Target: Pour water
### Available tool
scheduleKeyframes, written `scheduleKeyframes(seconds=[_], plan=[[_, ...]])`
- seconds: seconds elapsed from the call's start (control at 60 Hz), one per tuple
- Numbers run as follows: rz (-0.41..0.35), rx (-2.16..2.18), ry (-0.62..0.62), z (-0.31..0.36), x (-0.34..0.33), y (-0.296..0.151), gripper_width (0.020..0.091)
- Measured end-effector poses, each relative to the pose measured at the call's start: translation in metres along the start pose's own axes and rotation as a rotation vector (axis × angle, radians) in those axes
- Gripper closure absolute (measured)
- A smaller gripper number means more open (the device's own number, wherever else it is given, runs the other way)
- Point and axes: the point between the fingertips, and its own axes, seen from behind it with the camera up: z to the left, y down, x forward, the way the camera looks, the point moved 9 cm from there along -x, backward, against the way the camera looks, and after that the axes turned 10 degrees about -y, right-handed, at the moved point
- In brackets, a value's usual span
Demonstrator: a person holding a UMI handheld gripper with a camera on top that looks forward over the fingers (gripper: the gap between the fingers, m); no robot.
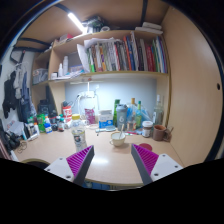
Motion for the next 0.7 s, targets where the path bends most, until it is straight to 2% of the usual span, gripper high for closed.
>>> scheduleKeyframes(seconds=[0.267, 0.467, 0.7], plan=[[-0.017, -0.093, -0.068, 0.023, 0.029, 0.018, 0.0275], [-0.111, -0.103, -0.148, 0.070, 0.089, 0.021, 0.0272], [-0.086, -0.094, -0.166, 0.123, 0.181, 0.046, 0.0270]])
